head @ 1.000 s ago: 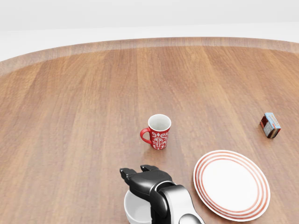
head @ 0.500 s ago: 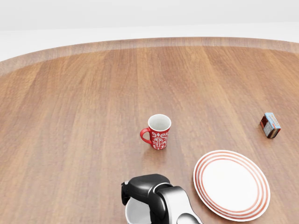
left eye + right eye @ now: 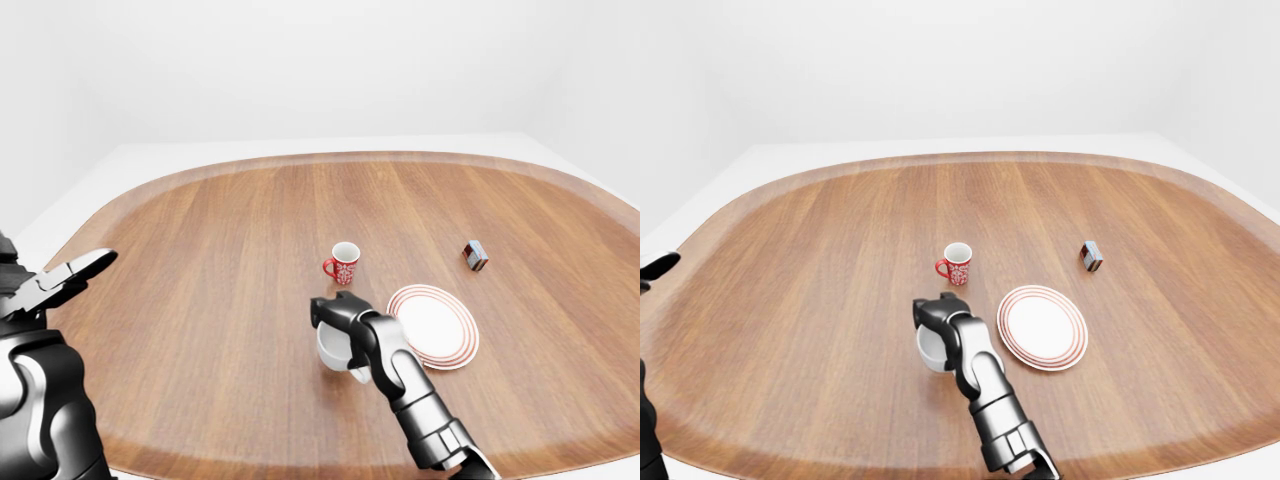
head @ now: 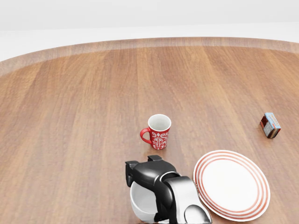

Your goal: Put the white mug on the plate.

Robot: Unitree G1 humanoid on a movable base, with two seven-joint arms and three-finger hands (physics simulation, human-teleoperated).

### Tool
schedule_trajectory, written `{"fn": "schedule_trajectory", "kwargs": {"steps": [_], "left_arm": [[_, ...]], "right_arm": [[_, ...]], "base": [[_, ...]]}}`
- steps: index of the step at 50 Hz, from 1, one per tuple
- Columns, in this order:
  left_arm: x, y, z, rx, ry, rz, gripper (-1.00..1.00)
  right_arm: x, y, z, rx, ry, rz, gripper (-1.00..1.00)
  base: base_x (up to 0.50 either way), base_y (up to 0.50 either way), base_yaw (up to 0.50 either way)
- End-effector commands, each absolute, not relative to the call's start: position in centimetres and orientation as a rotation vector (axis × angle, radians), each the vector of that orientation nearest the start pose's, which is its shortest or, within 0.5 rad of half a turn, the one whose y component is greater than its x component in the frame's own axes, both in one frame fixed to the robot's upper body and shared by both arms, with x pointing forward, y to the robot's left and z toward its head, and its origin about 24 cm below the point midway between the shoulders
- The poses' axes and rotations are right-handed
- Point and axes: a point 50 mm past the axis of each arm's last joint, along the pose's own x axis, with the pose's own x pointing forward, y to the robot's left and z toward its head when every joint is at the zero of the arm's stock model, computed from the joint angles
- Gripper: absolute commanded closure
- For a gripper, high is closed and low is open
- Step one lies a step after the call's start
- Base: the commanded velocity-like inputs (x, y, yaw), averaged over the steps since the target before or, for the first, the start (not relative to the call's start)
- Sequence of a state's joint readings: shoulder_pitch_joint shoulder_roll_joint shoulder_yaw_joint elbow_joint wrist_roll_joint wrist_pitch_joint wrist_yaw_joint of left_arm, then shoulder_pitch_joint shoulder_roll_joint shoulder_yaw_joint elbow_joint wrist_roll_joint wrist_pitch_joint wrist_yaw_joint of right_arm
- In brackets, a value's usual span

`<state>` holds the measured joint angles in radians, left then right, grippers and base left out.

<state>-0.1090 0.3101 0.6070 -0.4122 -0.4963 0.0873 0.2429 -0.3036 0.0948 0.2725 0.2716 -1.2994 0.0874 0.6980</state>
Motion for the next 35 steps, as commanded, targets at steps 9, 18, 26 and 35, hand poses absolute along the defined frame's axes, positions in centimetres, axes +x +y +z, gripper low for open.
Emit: {"fn": "schedule_trajectory", "kwargs": {"steps": [9, 18, 26, 35], "left_arm": [[20.6, 31.0, 19.6, -0.173, -0.612, 0.59, -1.0], [20.7, 31.0, 19.4, -0.172, -0.604, 0.589, -1.0], [20.8, 31.0, 19.3, -0.172, -0.598, 0.589, -1.0], [20.8, 30.9, 19.4, -0.172, -0.602, 0.587, -1.0]], "right_arm": [[32.9, -9.4, 12.2, -1.563, 0.101, 0.434, 1.0], [35.3, -13.2, 13.0, -1.565, 0.233, 0.343, 1.0], [37.3, -16.6, 13.6, -1.481, 0.328, 0.341, 1.0], [38.1, -19.6, 12.7, -1.292, 0.411, 0.383, 1.0]], "base": [[0.0, 0.0, 0.0], [0.0, 0.0, 0.0], [0.0, 0.0, 0.0], [0.0, 0.0, 0.0]]}}
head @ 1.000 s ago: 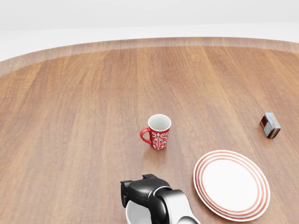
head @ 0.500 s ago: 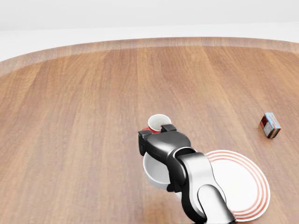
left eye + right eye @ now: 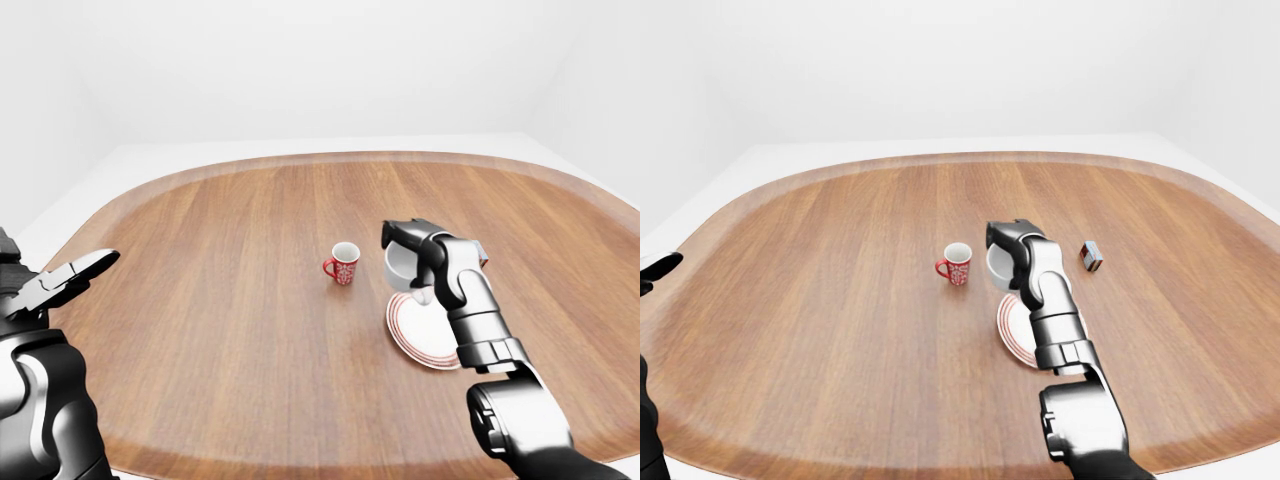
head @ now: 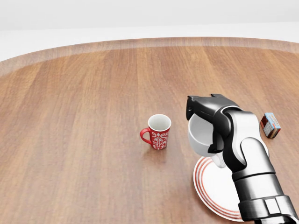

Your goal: Put the white mug on the plate.

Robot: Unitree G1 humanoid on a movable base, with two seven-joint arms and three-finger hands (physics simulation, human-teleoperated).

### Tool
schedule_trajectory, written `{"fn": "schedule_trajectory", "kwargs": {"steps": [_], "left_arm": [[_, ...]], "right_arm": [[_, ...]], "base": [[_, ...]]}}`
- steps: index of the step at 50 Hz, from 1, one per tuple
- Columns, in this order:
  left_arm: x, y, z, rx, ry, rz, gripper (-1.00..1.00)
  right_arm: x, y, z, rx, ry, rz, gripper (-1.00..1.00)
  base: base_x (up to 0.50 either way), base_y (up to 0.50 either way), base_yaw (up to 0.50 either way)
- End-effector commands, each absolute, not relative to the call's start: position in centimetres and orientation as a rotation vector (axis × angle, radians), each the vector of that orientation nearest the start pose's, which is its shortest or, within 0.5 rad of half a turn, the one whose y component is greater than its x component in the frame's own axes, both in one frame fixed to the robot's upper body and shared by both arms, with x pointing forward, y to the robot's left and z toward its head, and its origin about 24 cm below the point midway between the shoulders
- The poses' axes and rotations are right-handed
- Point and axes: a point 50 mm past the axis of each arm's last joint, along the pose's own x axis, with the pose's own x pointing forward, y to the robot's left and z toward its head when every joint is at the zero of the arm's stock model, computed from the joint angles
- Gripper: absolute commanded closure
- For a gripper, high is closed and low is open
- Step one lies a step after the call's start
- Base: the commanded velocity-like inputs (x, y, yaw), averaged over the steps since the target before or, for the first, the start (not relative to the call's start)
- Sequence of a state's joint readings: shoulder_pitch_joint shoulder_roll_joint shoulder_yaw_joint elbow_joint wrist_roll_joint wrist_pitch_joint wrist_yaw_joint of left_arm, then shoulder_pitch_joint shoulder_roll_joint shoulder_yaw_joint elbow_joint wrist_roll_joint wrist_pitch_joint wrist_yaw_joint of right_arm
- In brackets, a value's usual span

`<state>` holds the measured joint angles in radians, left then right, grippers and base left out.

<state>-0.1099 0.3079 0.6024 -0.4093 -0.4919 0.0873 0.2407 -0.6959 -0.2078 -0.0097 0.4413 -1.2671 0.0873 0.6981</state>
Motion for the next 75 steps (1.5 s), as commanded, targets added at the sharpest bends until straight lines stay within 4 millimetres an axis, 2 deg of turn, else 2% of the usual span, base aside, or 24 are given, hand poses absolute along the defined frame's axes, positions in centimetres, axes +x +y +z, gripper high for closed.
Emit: {"fn": "schedule_trajectory", "kwargs": {"steps": [1, 10, 17, 32, 60, 75], "left_arm": [[20.8, 30.9, 19.4, -0.172, -0.603, 0.588, -1.0], [20.8, 30.9, 19.4, -0.171, -0.603, 0.588, -1.0], [20.8, 30.8, 19.4, -0.168, -0.603, 0.585, -1.0], [20.8, 30.8, 19.4, -0.166, -0.604, 0.585, -1.0], [20.9, 30.7, 19.3, -0.166, -0.599, 0.581, -1.0], [20.9, 30.7, 19.3, -0.166, -0.6, 0.581, -1.0]], "right_arm": [[38.3, -20.0, 12.9, -1.255, 0.411, 0.383, 1.0], [37.9, -21.8, 11.7, -1.13, 0.456, 0.408, 1.0], [37.3, -23.5, 9.6, -1.015, 0.544, 0.428, 1.0], [35.8, -25.8, 6.2, -0.943, 0.688, 0.414, 1.0], [35.4, -27.2, 7.2, -1.055, 0.715, 0.397, 1.0], [35.7, -26.8, 6.3, -1.079, 0.753, 0.39, 1.0]], "base": [[0.0, 0.0, 0.0], [0.0, 0.0, 0.0], [0.0, 0.0, 0.0], [0.0, 0.0, 0.0], [0.0, 0.0, 0.0], [0.0, 0.0, 0.0]]}}
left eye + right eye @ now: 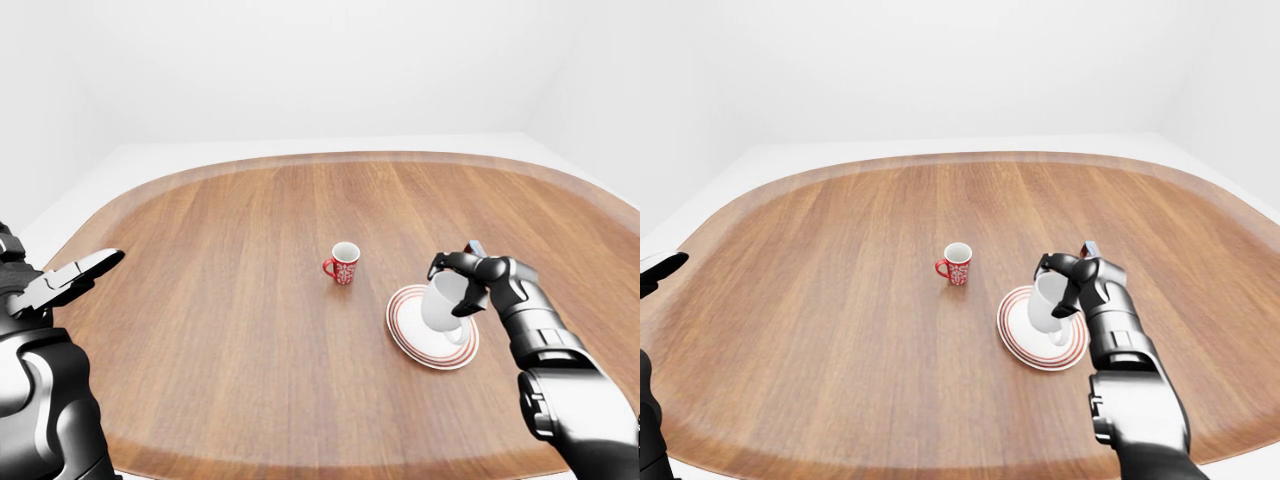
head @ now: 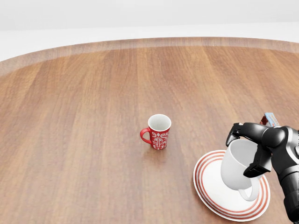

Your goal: Put the white mug on the plate.

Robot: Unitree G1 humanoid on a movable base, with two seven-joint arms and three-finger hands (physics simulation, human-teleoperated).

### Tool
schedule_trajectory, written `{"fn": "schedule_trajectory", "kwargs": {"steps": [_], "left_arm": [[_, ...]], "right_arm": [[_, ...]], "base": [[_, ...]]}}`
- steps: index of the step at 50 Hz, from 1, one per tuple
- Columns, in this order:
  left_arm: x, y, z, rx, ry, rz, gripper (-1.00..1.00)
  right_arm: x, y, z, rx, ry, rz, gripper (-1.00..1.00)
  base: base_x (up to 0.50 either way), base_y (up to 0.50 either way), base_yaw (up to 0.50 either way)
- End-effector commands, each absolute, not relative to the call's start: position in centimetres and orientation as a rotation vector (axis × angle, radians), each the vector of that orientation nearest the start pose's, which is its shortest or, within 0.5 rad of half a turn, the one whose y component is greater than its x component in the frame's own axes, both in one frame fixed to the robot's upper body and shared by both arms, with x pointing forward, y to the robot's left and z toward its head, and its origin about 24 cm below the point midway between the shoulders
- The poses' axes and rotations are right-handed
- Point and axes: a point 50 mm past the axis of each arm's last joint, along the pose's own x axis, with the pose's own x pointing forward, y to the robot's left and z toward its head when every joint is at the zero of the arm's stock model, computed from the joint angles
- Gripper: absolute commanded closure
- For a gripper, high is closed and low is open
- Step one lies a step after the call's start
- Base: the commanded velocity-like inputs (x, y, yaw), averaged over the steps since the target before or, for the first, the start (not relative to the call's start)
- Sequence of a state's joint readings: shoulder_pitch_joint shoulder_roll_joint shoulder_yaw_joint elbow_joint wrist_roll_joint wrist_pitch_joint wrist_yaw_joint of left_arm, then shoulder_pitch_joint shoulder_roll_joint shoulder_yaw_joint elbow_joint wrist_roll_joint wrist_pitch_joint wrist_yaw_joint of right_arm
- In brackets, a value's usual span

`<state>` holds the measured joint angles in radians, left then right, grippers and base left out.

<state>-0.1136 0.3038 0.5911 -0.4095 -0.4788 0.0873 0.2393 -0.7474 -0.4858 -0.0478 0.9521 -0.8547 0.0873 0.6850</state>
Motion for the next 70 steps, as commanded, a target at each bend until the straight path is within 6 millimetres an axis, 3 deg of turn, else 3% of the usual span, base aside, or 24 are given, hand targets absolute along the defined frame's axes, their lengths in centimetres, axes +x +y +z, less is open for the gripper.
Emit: {"fn": "schedule_trajectory", "kwargs": {"steps": [1, 10, 40, 41, 42, 45, 47, 50, 70], "left_arm": [[20.9, 30.7, 19.3, -0.165, -0.599, 0.581, -1.0], [21.0, 30.7, 19.2, -0.166, -0.594, 0.581, -1.0], [21.1, 30.7, 19.1, -0.166, -0.589, 0.58, -1.0], [21.1, 30.6, 19.1, -0.166, -0.587, 0.579, -1.0], [21.1, 30.6, 19.0, -0.165, -0.586, 0.579, -1.0], [21.1, 30.6, 19.0, -0.166, -0.585, 0.58, -1.0], [21.1, 30.6, 19.0, -0.166, -0.586, 0.579, -1.0], [21.1, 30.6, 19.0, -0.166, -0.586, 0.58, -1.0], [21.0, 30.6, 19.1, -0.164, -0.59, 0.579, -1.0]], "right_arm": [[35.8, -26.7, 6.4, -1.069, 0.747, 0.388, 1.0], [36.2, -26.0, 6.1, -1.061, 0.74, 0.379, 1.0], [35.1, -26.9, 4.1, -1.004, 0.78, 0.347, 0.99], [35.1, -26.9, 4.2, -1.005, 0.778, 0.347, 0.58], [35.1, -26.9, 4.2, -1.007, 0.777, 0.347, 0.33], [35.1, -26.9, 4.2, -1.005, 0.778, 0.344, 0.2], [35.1, -26.9, 4.2, -0.991, 0.769, 0.341, -0.59], [35.0, -27.1, 4.0, -0.989, 0.775, 0.332, -0.94], [35.1, -26.9, 4.1, -0.97, 0.756, 0.322, -1.0]], "base": [[0.0, 0.0, 0.0], [0.0, 0.0, 0.0], [0.0, 0.0, 0.0], [0.0, 0.0, 0.0], [0.0, 0.0, 0.0], [0.0, 0.0, 0.0], [0.0, 0.0, 0.0], [0.0, 0.0, 0.0], [0.0, 0.0, 0.0]]}}
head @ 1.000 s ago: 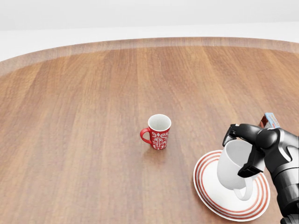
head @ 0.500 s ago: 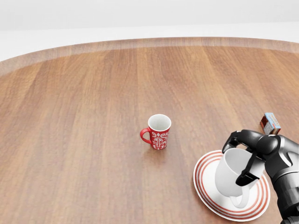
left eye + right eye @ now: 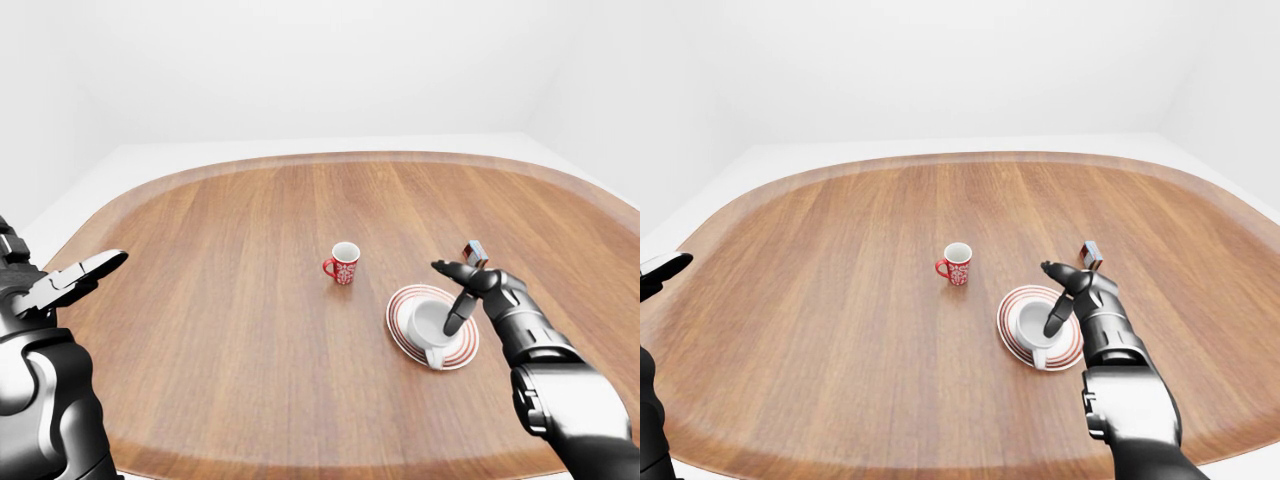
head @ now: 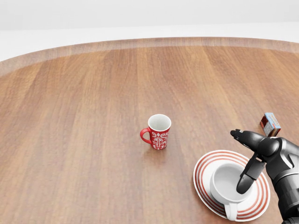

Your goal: Put the white mug on the plate.

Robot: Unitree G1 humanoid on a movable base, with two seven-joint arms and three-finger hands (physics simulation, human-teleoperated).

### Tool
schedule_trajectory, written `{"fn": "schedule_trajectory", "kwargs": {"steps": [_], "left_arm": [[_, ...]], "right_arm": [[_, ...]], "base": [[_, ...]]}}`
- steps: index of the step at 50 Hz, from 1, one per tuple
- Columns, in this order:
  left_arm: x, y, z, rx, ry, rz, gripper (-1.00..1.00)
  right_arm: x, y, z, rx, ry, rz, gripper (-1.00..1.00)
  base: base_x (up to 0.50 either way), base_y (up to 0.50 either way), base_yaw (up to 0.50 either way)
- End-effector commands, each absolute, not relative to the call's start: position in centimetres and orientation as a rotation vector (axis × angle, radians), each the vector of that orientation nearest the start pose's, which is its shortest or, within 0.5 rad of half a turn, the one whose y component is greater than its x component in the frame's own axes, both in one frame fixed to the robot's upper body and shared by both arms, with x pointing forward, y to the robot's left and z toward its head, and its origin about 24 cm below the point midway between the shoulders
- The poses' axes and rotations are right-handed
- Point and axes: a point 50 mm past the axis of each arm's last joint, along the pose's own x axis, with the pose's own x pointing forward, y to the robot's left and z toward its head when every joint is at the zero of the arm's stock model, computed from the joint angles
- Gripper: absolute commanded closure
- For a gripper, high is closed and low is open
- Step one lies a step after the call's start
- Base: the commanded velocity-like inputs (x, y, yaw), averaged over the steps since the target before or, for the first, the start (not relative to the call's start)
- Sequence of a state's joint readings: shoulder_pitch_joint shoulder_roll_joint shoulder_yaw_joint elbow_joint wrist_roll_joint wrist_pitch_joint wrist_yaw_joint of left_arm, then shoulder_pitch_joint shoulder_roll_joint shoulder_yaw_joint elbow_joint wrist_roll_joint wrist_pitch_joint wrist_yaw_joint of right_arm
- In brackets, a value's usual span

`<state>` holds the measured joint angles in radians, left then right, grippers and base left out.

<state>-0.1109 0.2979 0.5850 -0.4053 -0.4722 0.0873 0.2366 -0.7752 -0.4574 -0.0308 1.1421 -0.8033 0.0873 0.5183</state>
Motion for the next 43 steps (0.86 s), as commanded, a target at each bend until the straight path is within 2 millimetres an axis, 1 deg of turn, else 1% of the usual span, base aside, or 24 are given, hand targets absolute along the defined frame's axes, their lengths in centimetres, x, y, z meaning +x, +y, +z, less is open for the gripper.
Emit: {"fn": "schedule_trajectory", "kwargs": {"steps": [1, 2, 3, 4, 5, 6, 8, 10, 13, 14, 15, 17, 18, 19, 21, 22, 24, 27, 30, 33, 35, 39, 40, 43], "left_arm": [[21.0, 30.6, 19.1, -0.164, -0.59, 0.579, -1.0], [21.0, 30.5, 19.1, -0.163, -0.588, 0.578, -1.0], [21.0, 30.5, 19.1, -0.163, -0.588, 0.578, -1.0], [21.1, 30.5, 19.0, -0.162, -0.585, 0.578, -1.0], [21.1, 30.5, 19.0, -0.162, -0.584, 0.578, -1.0], [21.1, 30.5, 19.0, -0.161, -0.584, 0.578, -1.0], [21.1, 30.5, 19.0, -0.161, -0.583, 0.578, -1.0], [21.1, 30.5, 19.0, -0.161, -0.583, 0.578, -1.0], [21.1, 30.5, 18.9, -0.162, -0.582, 0.579, -1.0], [21.1, 30.5, 18.9, -0.162, -0.582, 0.578, -1.0], [21.1, 30.6, 18.9, -0.163, -0.582, 0.579, -1.0], [21.0, 30.6, 18.9, -0.163, -0.582, 0.58, -1.0], [21.1, 30.6, 18.9, -0.163, -0.582, 0.58, -1.0], [21.1, 30.5, 18.9, -0.162, -0.581, 0.578, -1.0], [21.1, 30.5, 18.8, -0.162, -0.579, 0.578, -1.0], [21.1, 30.5, 18.9, -0.162, -0.58, 0.579, -1.0], [21.1, 30.5, 18.9, -0.162, -0.582, 0.579, -1.0], [21.0, 30.5, 19.0, -0.162, -0.588, 0.579, -1.0], [21.0, 30.5, 19.0, -0.162, -0.589, 0.579, -1.0], [21.0, 30.5, 19.0, -0.163, -0.588, 0.578, -1.0], [21.0, 30.5, 19.1, -0.162, -0.589, 0.577, -1.0], [21.0, 30.5, 19.1, -0.163, -0.593, 0.578, -1.0], [21.0, 30.5, 19.1, -0.163, -0.593, 0.578, -1.0], [21.0, 30.5, 19.2, -0.162, -0.594, 0.578, -1.0]], "right_arm": [[35.2, -26.9, 4.3, -0.957, 0.74, 0.317, -1.0], [35.6, -26.7, 5.1, -0.968, 0.711, 0.316, -1.0], [35.7, -26.6, 5.2, -0.969, 0.709, 0.317, -1.0], [36.5, -26.2, 7.1, -0.975, 0.641, 0.315, -1.0], [36.9, -25.9, 8.1, -1.005, 0.613, 0.329, -1.0], [37.5, -25.2, 10.3, -1.049, 0.545, 0.344, -1.0], [37.8, -24.8, 12.2, -1.106, 0.493, 0.349, -1.0], [38.0, -24.0, 15.0, -1.191, 0.4, 0.324, -1.0], [38.0, -23.0, 18.5, -1.294, 0.281, 0.252, -1.0], [37.9, -22.9, 19.2, -1.332, 0.263, 0.23, -1.0], [37.8, -22.4, 20.7, -1.365, 0.209, 0.194, -1.0], [37.6, -22.2, 22.1, -1.396, 0.166, 0.151, -1.0], [37.4, -22.0, 22.9, -1.41, 0.138, 0.129, -1.0], [36.9, -21.5, 24.6, -1.453, 0.08, 0.083, -1.0], [36.4, -21.1, 26.0, -1.477, 0.027, 0.037, -1.0], [35.9, -20.6, 27.4, -1.514, -0.024, -0.008, -1.0], [35.4, -20.2, 28.4, -1.527, -0.067, -0.045, -1.0], [34.3, -19.0, 30.7, -1.545, -0.171, -0.113, -1.0], [33.3, -18.6, 32.8, -1.539, -0.252, -0.174, -1.0], [33.1, -18.4, 33.4, -1.504, -0.289, -0.168, -1.0], [32.8, -18.2, 34.5, -1.467, -0.336, -0.166, -1.0], [32.3, -18.1, 35.7, -1.441, -0.392, -0.158, -1.0], [32.0, -18.1, 36.2, -1.439, -0.413, -0.17, -1.0], [31.6, -18.0, 36.6, -1.427, -0.456, -0.178, -1.0]], "base": [[0.0, 0.0, 0.0], [0.0, 0.0, 0.0], [0.0, 0.0, 0.0], [0.0, 0.0, 0.0], [0.0, 0.0, 0.0], [0.0, 0.0, 0.0], [0.0, 0.0, 0.0], [0.0, 0.0, 0.0], [0.0, 0.0, 0.0], [0.0, 0.0, 0.0], [0.0, 0.0, 0.0], [0.0, 0.0, 0.0], [0.0, 0.0, 0.0], [0.0, 0.0, 0.0], [0.0, 0.0, 0.0], [0.0, 0.0, 0.0], [0.0, 0.0, 0.0], [0.0, 0.0, 0.0], [0.0, 0.0, 0.0], [0.0, 0.0, 0.0], [0.0, 0.0, 0.0], [0.0, 0.0, 0.0], [0.0, 0.0, 0.0], [0.0, 0.0, 0.0]]}}
